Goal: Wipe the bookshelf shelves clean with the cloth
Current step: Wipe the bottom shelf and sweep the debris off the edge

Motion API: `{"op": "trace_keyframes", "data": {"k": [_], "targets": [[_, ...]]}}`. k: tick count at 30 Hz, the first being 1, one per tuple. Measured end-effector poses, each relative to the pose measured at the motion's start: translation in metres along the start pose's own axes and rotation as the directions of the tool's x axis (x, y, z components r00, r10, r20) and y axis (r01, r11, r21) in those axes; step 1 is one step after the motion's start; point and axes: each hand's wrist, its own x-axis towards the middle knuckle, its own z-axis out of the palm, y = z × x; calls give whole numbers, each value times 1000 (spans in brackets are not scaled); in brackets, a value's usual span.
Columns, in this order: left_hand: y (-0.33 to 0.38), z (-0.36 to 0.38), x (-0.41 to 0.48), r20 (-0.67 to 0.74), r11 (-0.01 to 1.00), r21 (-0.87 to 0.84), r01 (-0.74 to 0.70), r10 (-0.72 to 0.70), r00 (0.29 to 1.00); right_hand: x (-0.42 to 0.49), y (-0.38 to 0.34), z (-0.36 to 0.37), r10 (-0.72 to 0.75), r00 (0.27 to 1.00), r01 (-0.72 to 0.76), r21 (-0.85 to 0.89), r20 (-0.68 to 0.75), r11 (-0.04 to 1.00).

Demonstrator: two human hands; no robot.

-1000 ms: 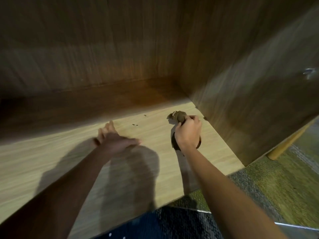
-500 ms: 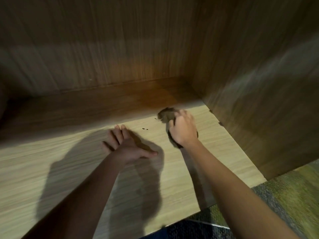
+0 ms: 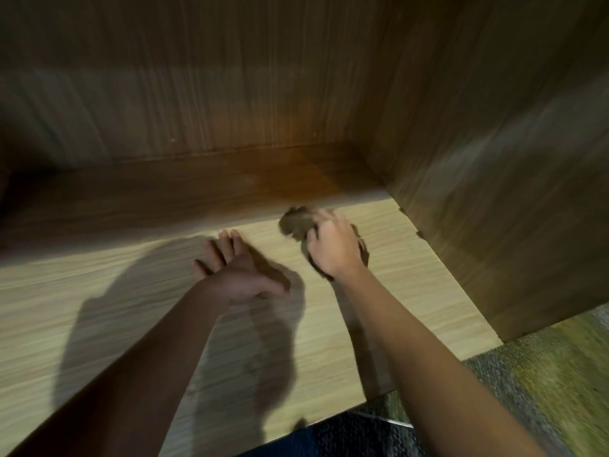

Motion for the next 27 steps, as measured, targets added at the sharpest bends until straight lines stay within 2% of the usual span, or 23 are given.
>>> {"op": "trace_keyframes", "data": {"k": [2, 4, 6, 8, 10, 11, 13, 16, 18, 20, 24, 27], "targets": [[1, -1, -1, -1, 1000, -20, 5, -5, 1000, 9, -2, 2, 69, 997, -71, -52, -29, 996], [1, -3, -3, -8, 998, -59, -20, 20, 1000, 6, -5, 4, 3, 1000, -2, -17, 6, 1000], [-5, -3, -6, -55, 981, -188, -50, 40, 998, -10, -15, 5, -118, 991, 113, 77, 60, 991], [-13, -4, -11, -127, 882, -465, -76, 18, 992, -36, -26, 5, -293, 948, 271, 167, 126, 948], [-25, -9, -18, -200, 710, -687, -154, 19, 980, -66, -28, 1, -423, 890, 379, 240, 172, 894], [-31, -10, -22, -245, 638, -743, -201, 19, 969, -80, -23, -2, -452, 874, 404, 248, 181, 881], [-38, -10, -33, -282, 586, -771, -249, 36, 959, -91, -8, -6, -433, 892, 402, 211, 133, 891], [-40, 8, -58, -274, 621, -734, -276, 101, 956, -73, -9, -5, -200, 978, 194, 95, 60, 977], [-38, 21, -66, -266, 652, -705, -278, 120, 956, -62, -21, 1, -111, 994, 109, 53, 25, 993], [-40, 31, -76, -254, 674, -684, -279, 139, 957, -73, -31, 3, -140, 988, 132, 122, 63, 984], [-46, 42, -103, -231, 746, -600, -289, 184, 955, -139, -42, -5, -320, 936, 283, 222, 150, 933], [-60, 54, -128, -196, 756, -600, -261, 178, 964, -189, -51, -15, -328, 921, 262, 290, 210, 921]]}}
